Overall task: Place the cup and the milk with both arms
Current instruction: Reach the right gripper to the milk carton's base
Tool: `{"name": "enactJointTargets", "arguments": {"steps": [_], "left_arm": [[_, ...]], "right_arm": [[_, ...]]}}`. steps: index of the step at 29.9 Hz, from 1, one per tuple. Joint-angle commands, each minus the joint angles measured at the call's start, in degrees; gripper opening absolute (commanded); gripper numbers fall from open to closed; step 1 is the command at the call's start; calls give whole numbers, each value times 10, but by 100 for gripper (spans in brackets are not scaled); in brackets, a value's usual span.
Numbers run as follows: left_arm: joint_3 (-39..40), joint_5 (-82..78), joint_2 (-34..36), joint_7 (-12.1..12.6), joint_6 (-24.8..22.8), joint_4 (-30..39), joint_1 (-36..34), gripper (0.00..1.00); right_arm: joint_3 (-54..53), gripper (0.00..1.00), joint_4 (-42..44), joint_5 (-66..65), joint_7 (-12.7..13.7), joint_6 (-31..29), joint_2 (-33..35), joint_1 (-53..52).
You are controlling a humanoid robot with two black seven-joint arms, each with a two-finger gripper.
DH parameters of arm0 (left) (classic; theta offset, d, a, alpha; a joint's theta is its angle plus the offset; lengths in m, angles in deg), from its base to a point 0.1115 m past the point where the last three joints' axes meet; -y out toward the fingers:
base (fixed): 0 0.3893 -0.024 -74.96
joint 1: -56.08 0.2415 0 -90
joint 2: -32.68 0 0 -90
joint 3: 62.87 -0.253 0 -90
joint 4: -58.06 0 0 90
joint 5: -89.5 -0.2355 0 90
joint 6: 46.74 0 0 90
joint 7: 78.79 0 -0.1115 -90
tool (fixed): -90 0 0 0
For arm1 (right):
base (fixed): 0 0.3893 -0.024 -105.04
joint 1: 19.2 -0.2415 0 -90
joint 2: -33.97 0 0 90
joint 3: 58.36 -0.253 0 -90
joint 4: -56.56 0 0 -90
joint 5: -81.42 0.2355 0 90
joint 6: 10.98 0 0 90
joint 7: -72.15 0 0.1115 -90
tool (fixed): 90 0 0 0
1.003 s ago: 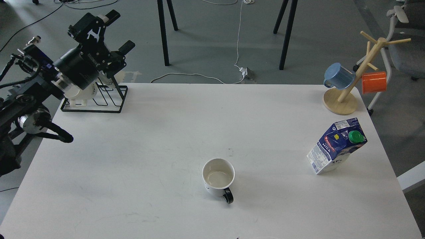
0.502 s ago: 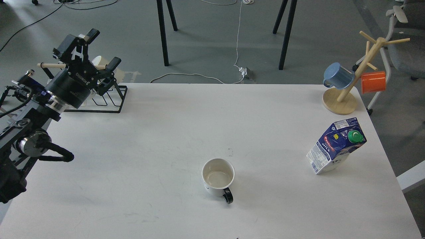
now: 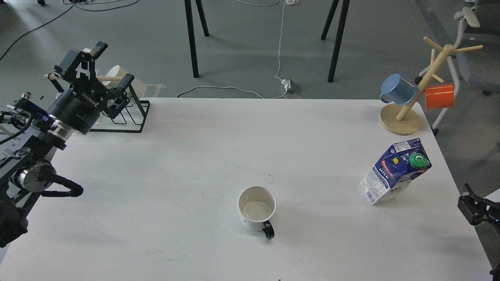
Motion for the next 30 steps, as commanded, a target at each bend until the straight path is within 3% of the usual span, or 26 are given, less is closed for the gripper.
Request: {"name": "enactJointTargets", "arguments": {"steps": [1, 12, 26, 30], "left_arm": [[-1, 0, -1, 0, 0, -2, 1, 99], [-2, -1, 1, 0, 0, -10, 7, 99], [-2, -3, 0, 0, 0, -24, 13, 99], [-3, -3, -1, 0, 0, -24, 13, 99]], "right_arm": [[25, 99, 0, -33, 0, 0, -23, -14], [26, 99, 1, -153, 1, 0, -131, -17], [26, 99, 9, -156, 6, 0, -139, -52], [30, 99, 26, -165, 6, 0, -172, -65]]}}
